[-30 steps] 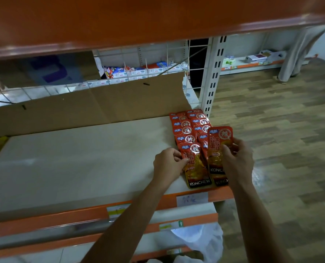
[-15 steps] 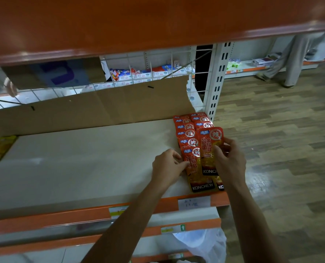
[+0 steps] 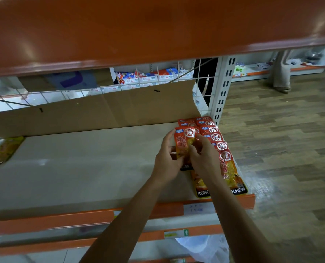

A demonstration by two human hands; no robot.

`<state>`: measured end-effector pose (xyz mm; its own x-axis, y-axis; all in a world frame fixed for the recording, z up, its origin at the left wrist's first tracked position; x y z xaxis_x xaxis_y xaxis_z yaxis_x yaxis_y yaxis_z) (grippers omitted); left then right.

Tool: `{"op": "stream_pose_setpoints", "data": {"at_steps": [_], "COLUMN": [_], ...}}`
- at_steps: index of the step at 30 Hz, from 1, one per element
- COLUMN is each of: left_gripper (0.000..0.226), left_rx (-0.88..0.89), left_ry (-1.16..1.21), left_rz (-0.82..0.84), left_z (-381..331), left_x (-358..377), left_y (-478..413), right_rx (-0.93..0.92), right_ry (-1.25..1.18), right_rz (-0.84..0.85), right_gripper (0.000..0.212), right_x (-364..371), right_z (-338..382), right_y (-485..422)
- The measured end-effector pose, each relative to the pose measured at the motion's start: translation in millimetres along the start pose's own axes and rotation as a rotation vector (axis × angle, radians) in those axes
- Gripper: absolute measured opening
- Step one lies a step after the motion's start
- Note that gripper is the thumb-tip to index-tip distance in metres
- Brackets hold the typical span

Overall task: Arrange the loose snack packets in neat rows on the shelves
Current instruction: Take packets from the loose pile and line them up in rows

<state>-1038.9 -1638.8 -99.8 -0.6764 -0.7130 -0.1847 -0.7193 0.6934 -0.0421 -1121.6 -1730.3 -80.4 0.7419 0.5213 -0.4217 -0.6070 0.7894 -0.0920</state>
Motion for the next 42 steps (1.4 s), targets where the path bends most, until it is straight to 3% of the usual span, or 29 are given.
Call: {"op": "stream_pose_setpoints", "data": {"at_steps": [8, 17, 21, 33, 42], "left_gripper": [0.035, 0.048, 0.044, 0.052, 0.048], "left_rx": [-0.027, -0.005, 0.014, -0.005, 0.031], "left_ry": [-0.196, -0.722, -0.885, -0.925, -0.963], "left_rz": [-0.217, -0.061, -0.035, -0.073, -0.073], "left_z": [9.4, 17.9, 22.2, 23.9, 20.9], "left_x": [-33.7, -33.3, -26.9, -26.0, -62.7], "left_y": [-46.1, -84.5, -91.8, -88.6, -29.7], "right_rx": [-0.140, -0.177, -0.183, -0.200, -0.332], "right_ry": [0.312, 0.411, 0.417, 0.484, 0.466], "right_rz": [0.028, 0.050, 0.054, 0.107, 0.182], "right_gripper": [0.042, 0.028, 0.033, 0.042, 0.039], "right_x": [6.3, 13.9, 17.2, 22.9, 56.1], "right_z": [8.7, 8.6, 7.1, 8.1, 27.2], "right_y": [-6.8, -11.1, -14.1, -14.3, 4.9]}}
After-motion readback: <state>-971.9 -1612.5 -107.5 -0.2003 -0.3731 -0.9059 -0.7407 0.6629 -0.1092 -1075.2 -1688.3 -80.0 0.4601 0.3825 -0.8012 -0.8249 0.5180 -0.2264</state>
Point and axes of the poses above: each hand's wrist, its own y-axis away from the middle knuckle, its own x-axis out of the palm, z = x × y, the point moved 2 cm from there along -y, towards the middle knuckle, and after that the axes turned 2 degrees about z, right-handed, at the moved point
